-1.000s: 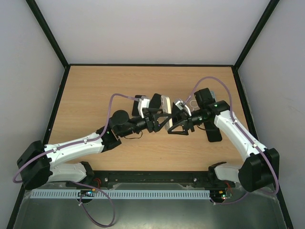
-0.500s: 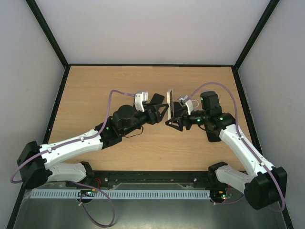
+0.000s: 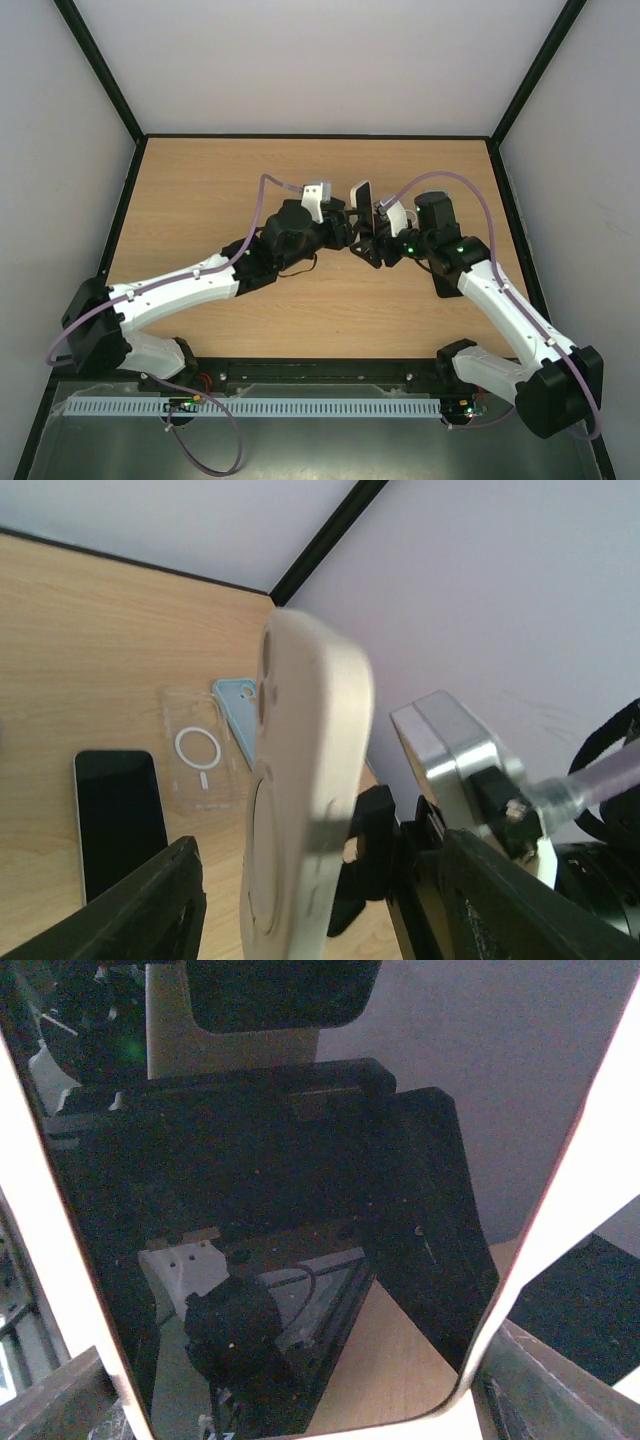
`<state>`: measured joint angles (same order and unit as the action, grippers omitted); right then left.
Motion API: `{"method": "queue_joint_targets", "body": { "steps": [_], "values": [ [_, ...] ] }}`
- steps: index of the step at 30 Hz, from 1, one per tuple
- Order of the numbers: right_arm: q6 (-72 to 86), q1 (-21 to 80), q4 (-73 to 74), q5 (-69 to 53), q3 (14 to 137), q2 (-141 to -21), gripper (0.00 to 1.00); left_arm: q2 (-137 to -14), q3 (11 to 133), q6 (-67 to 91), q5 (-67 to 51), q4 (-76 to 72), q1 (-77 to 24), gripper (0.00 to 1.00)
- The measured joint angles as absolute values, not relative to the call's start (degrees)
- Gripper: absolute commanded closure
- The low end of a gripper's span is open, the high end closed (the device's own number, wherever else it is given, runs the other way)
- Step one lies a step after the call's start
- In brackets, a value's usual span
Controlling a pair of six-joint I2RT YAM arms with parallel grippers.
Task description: Take the phone out of the phone case
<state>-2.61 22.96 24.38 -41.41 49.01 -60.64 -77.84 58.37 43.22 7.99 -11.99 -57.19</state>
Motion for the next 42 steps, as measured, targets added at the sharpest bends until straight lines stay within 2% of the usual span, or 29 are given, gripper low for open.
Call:
{"method": "queue_joint_targets", "body": {
  "steps": [9,12,22,27,29,32,35,42],
  "values": [
    [-4.43,24.16,24.67,-34.61,49.01,-59.46,0.55,-83.92,65.04,42.68,7.44,-8.16,-55.61,0.65],
    [-4.58,24.16,24.71,-33.19,49.01,-59.42,0.55,-86.70,67.51,42.19,7.05,-6.92,-55.18,0.70],
    [-5.15,24.29,25.02,-31.44,49.01,-59.29,0.55,-87.92,68.62,40.21,3.68,-7.07,-54.11,0.76],
    [-5.15,24.36,25.02,-31.16,49.01,-59.29,0.55,-88.29,69.14,38.39,2.15,-7.11,-53.12,0.89],
    [-5.17,24.32,25.02,-30.37,49.01,-59.24,0.44,-88.73,69.38,37.76,1.65,-6.72,-52.58,0.92],
    [-5.80,24.34,24.99,-29.58,49.01,-59.24,0.17,-88.90,69.34,38.57,-0.67,-6.42,-51.40,0.97],
    [-7.18,24.18,25.36,-31.20,49.21,-59.20,0.01,-88.05,67.85,38.33,-2.72,-7.42,-50.37,0.98],
    [-11.64,24.40,28.58,-39.83,51.72,-57.08,0.02,-73.30,51.37,34.50,-12.10,-8.21,-43.81,0.98]
  ]
}}
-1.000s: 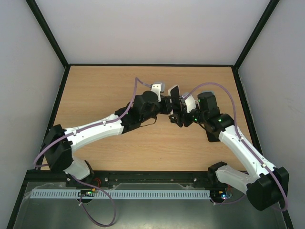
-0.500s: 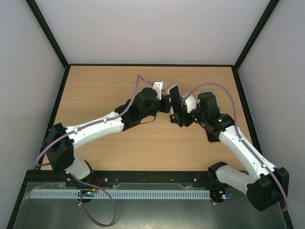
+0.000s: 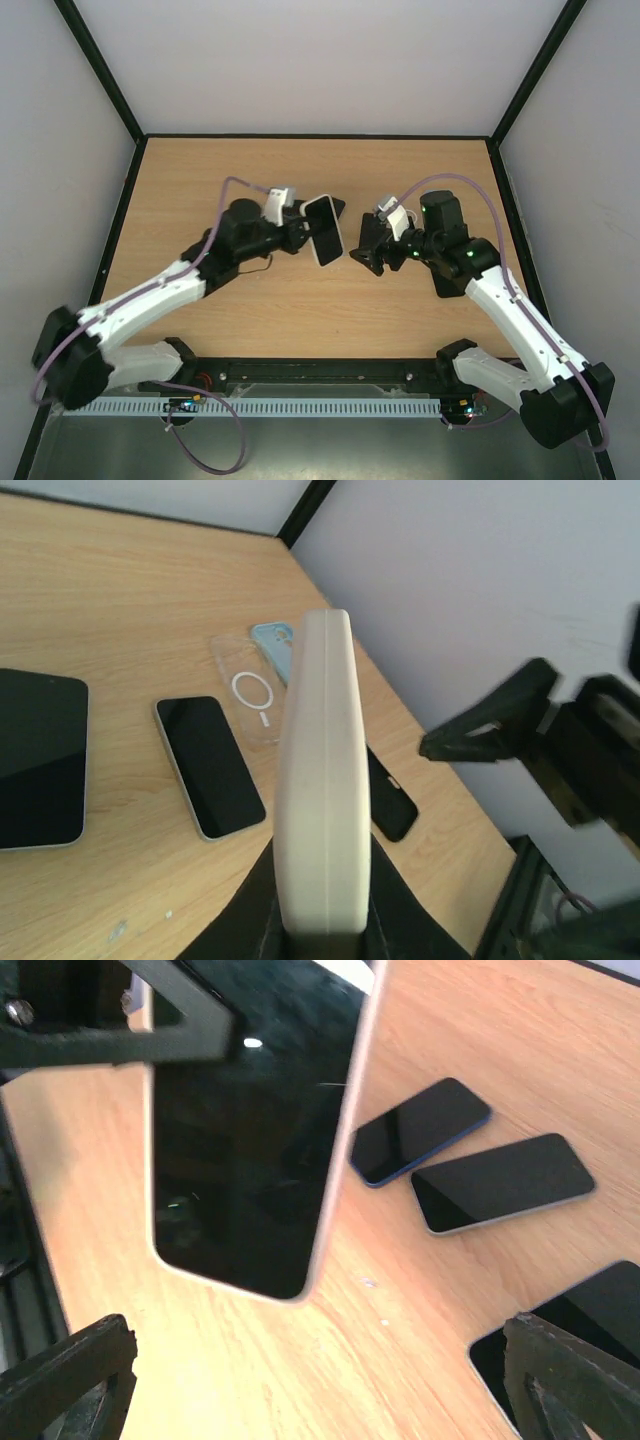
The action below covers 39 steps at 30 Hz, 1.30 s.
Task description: Take the phone out of the phone case
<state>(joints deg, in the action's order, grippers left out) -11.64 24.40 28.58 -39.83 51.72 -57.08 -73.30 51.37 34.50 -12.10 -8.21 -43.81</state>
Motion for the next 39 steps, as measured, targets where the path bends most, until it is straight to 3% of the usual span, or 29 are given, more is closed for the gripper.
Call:
{"method": "queue_joint_targets", "body": {
  "steps": [5,11,18,31,39],
  "values": [
    [-16.03,24.40,32.05,-47.20,52.84,-57.08,0.01,-56.36,42.02,30.68,-20.60,-9.72,-39.55,0.98],
    [-22.96,24.40,36.03,-58.35,52.84,-57.12,0.26,-48.12,41.80,24.51,-28.03,-9.08,-39.51,0.98],
    [-30.96,25.41,43.29,-66.04,54.28,-60.10,0.44,-51.33,40.38,24.38,-37.54,-11.86,-39.46,0.98],
    [-37.06,28.18,45.91,-67.26,54.83,-58.85,0.53,-58.50,38.26,30.72,-44.73,-23.70,-39.44,0.98],
    [-44.42,28.27,48.56,-67.00,54.46,-58.78,0.64,-60.66,38.39,32.60,-47.90,-25.47,-39.44,0.98]
  ]
}}
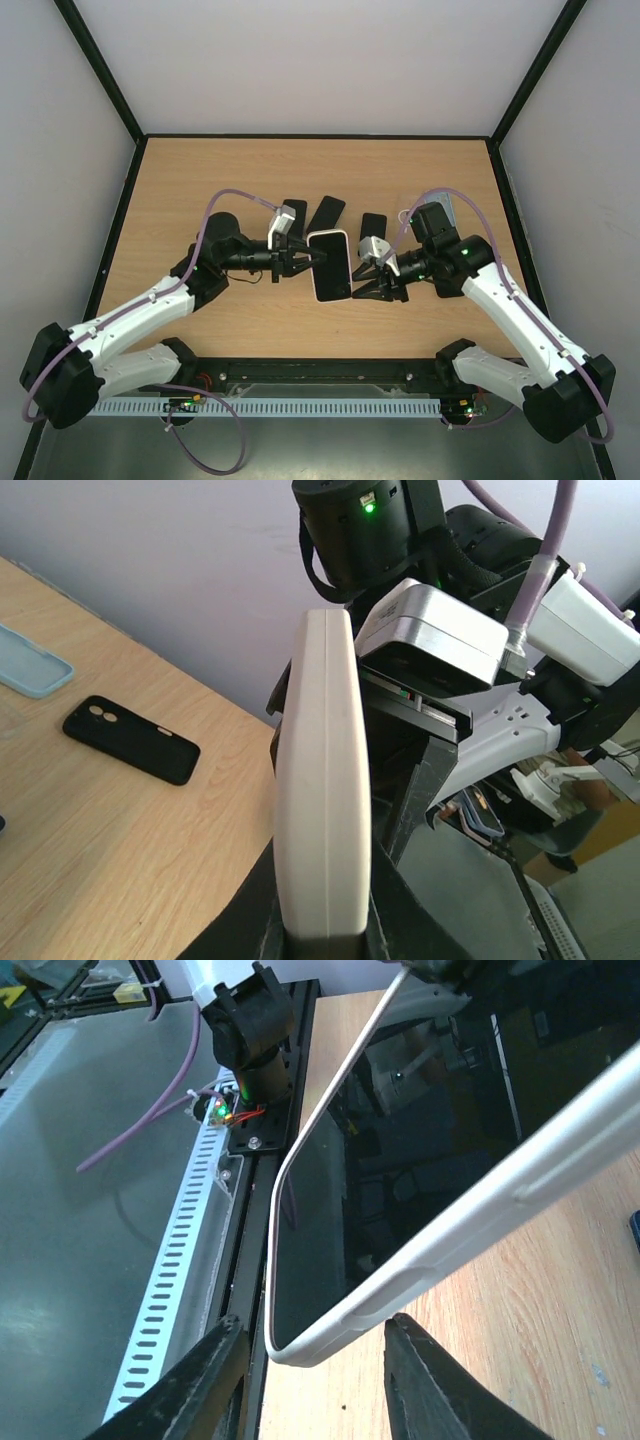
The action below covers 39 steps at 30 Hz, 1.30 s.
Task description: Take the phone out of the phone case
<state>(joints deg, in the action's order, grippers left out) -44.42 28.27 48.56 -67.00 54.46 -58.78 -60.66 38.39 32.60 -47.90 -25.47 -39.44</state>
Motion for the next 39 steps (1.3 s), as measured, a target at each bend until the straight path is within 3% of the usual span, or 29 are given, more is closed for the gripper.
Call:
{"method": "queue_joint_targets", "body": {
  "steps": [5,24,39],
  "values": [
    [-46.72,28.27,48.86,-66.32,53.74,-57.17,0.72,-62.57,38.48,33.89,-49.43,-26.55,-39.44,0.98],
    [-46.24,28.45,45.80,-62.83,50.50,-54.98,0.74,-64.34,38.61,38.11,-51.42,-29.56,-39.20,0.98],
    [-41.36,28.93,40.91,-53.43,49.43,-53.87,0.78,-66.41,39.13,39.59,-47.68,-30.46,-39.24,0.98]
  ]
}}
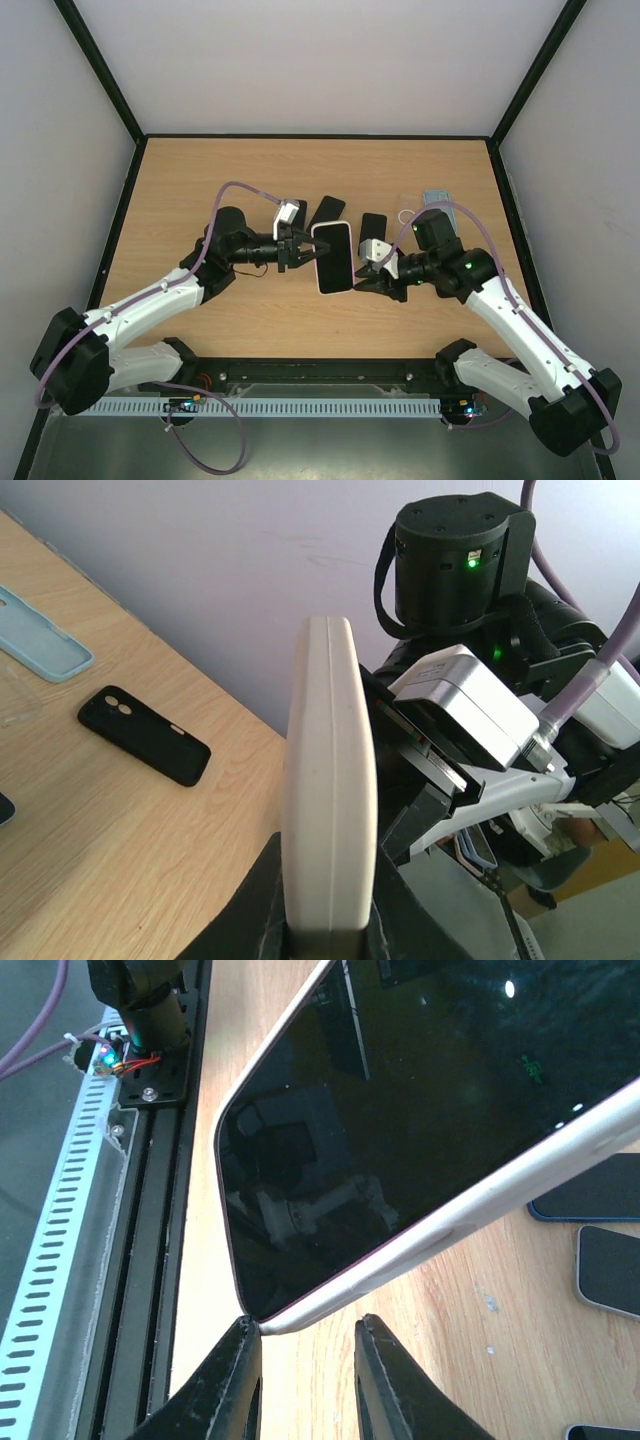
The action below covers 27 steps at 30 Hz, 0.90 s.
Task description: Take the phone out of the phone case
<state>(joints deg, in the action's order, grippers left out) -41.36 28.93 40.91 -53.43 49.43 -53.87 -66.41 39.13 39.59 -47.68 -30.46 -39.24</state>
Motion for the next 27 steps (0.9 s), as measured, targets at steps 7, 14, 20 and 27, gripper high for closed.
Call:
{"method": "queue_joint_targets", "body": {
  "steps": [7,14,20,27],
  "values": [
    [-41.39,28.97,38.83,-51.83,48.84,-54.11,0.79,-66.41,39.59,39.72,-46.35,-29.82,-39.29,0.98],
    [-39.11,29.02,36.34,-50.37,48.18,-54.11,0.79,-66.39,39.59,39.88,-44.47,-29.56,-39.31,0.98],
    [-38.06,29.02,33.89,-49.58,47.05,-53.98,0.76,-66.37,39.59,39.90,-43.27,-29.43,-39.31,0.98],
    [-42.85,29.02,33.36,-49.54,46.30,-53.63,0.74,-66.37,39.59,40.34,-43.22,-28.71,-39.44,0.98]
  ]
}}
